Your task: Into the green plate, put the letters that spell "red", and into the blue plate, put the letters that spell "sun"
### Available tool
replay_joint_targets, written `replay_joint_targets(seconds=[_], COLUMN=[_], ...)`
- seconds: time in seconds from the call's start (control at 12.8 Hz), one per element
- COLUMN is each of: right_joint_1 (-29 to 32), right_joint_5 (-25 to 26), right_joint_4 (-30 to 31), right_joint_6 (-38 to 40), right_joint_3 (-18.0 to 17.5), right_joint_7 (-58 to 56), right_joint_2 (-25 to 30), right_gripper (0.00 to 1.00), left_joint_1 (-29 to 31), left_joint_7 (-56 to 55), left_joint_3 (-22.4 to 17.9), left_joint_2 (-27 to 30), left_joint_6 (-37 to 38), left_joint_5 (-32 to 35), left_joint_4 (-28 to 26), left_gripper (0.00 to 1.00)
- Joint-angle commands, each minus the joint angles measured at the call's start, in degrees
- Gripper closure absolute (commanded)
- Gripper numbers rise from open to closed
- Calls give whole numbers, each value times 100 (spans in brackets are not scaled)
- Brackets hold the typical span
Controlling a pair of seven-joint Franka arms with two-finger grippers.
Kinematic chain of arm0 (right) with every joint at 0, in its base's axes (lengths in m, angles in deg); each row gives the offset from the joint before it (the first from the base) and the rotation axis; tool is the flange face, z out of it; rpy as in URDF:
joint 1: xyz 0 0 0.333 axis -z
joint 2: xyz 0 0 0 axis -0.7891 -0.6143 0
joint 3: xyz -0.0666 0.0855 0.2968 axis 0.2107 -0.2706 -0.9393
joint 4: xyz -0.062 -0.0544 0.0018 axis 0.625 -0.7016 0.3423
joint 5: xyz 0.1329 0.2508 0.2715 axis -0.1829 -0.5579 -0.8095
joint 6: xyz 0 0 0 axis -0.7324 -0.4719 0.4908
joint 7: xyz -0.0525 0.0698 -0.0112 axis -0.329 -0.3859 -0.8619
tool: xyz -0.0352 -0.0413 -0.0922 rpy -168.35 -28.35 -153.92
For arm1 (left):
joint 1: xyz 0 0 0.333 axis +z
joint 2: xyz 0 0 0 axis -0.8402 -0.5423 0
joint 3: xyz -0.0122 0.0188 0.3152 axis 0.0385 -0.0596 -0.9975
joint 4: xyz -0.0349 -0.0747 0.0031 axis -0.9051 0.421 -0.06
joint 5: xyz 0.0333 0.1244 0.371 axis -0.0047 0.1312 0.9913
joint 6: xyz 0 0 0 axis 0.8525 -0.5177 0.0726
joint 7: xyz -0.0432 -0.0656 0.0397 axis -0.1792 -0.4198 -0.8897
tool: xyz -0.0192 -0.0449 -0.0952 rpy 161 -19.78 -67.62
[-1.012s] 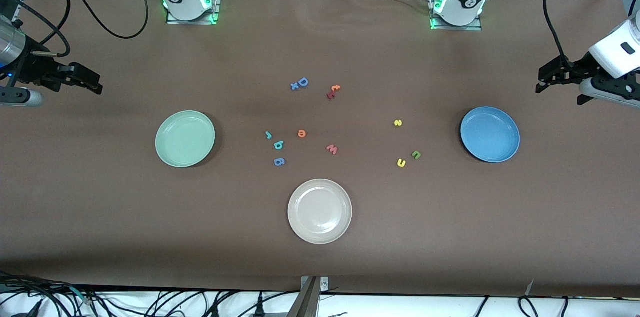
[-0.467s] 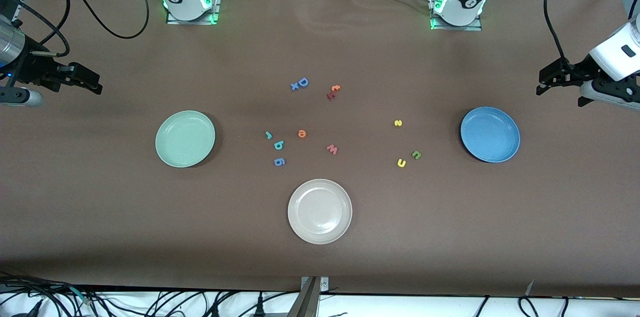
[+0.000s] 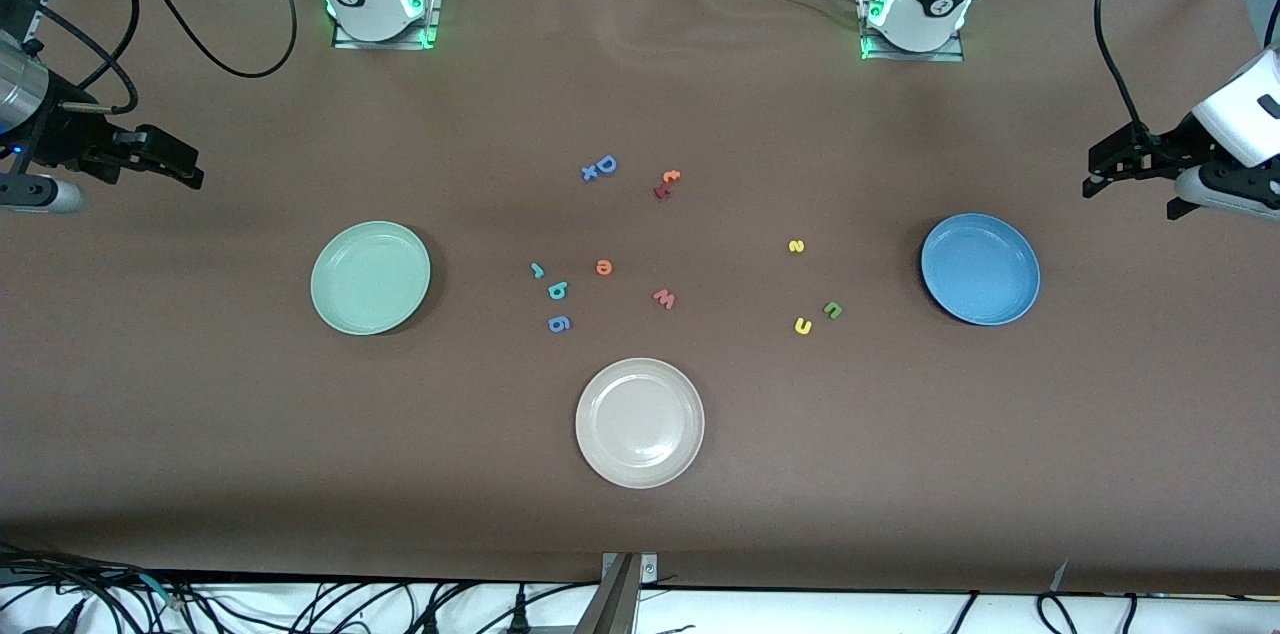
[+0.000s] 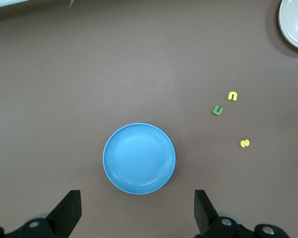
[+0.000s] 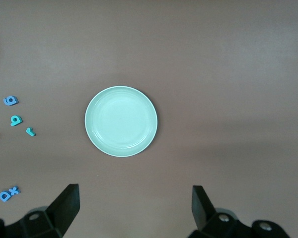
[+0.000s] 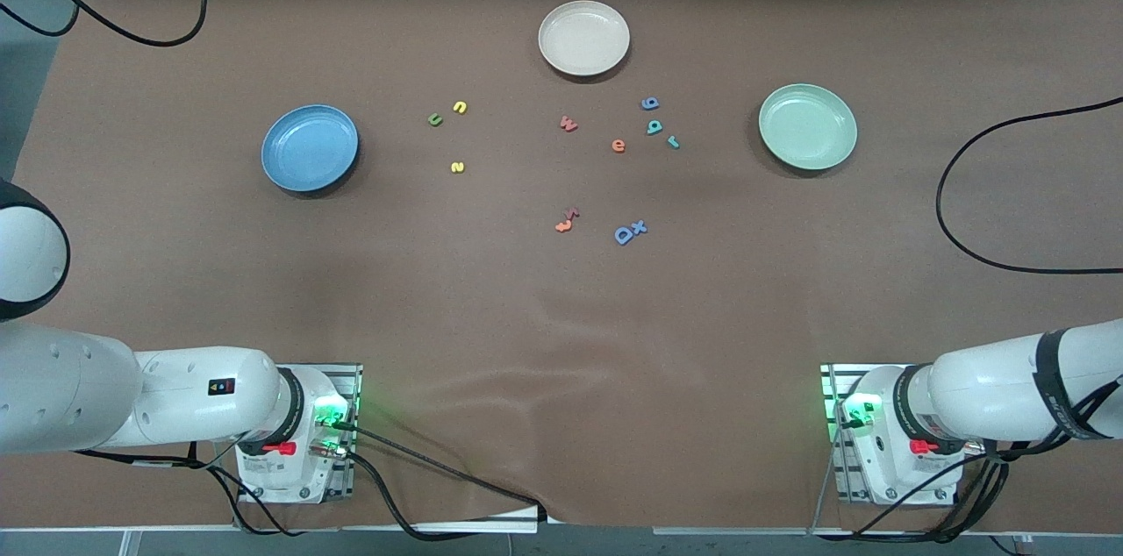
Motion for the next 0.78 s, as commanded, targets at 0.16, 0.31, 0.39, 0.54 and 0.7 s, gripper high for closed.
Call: replay_joint_targets(seconds=[0.16,0.31,0.39,0.54,0.7], right_joint_1=[68,68,68,59,59], right_joint_5=[-111,-111,-85,-41,-41], right_joint_4=[-91,-82,-82,-90,-91], right_joint_6=[108,108,108,248,249], right_joint_3=[-43,-43,-43,-61,-43], right_joint_7=[-96,-87,-122,-96,-113], right_joint_2=[22,22,22,40,40], right_gripper=[0,0,0,0,0], left_joint_1=[-2,-2,-11,-11,-11], left_joint_7=[-65,-65,-65,-65,-65], left_joint_3=[68,68,60,68,77], left_joint_2=[112,86,34,-2,-11], left_joint_6=[30,30,30,30,30], left_joint_5=[148,148,148,148,157], left_joint_4=[81,81,98,107,116], left_gripper=[0,0,0,0,0])
